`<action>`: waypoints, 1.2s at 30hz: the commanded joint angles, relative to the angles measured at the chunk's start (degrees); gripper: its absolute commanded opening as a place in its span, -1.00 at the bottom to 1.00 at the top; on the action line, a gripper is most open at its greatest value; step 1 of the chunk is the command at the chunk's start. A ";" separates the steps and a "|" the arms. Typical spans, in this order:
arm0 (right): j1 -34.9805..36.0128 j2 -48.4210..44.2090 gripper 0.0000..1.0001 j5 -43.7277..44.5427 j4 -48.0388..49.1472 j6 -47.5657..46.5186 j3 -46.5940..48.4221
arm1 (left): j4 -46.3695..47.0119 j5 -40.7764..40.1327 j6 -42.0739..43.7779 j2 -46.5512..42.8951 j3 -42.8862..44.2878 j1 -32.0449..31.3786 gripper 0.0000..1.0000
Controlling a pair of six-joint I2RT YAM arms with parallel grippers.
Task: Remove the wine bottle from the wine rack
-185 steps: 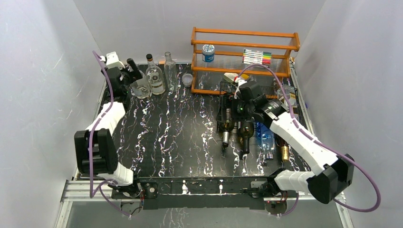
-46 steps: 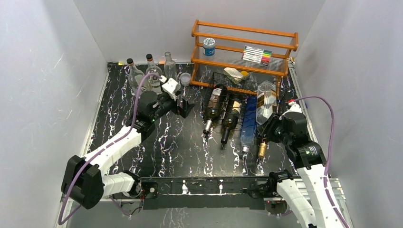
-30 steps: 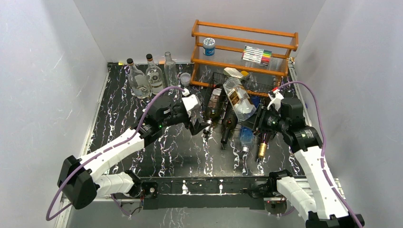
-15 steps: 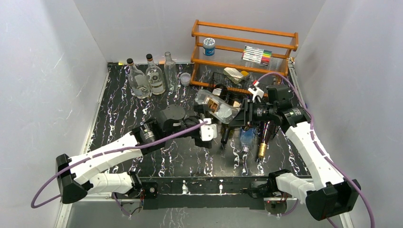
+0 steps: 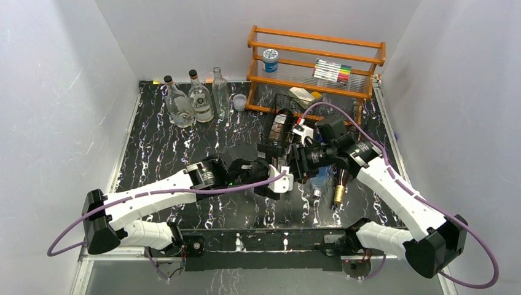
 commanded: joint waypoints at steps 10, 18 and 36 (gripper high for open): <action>4.68 -0.54 -1.00 -3.78 9.05 -1.86 4.07 | -3.75 -4.10 0.60 0.30 1.59 -0.46 0.37; 4.97 -0.24 -0.49 -2.91 8.63 -2.88 4.60 | -3.75 -6.30 -1.20 -1.45 -0.27 -0.46 -0.50; 4.74 -4.57 0.96 21.45 4.90 0.82 12.24 | 4.51 -15.82 -10.89 -9.78 -7.24 -0.18 -1.00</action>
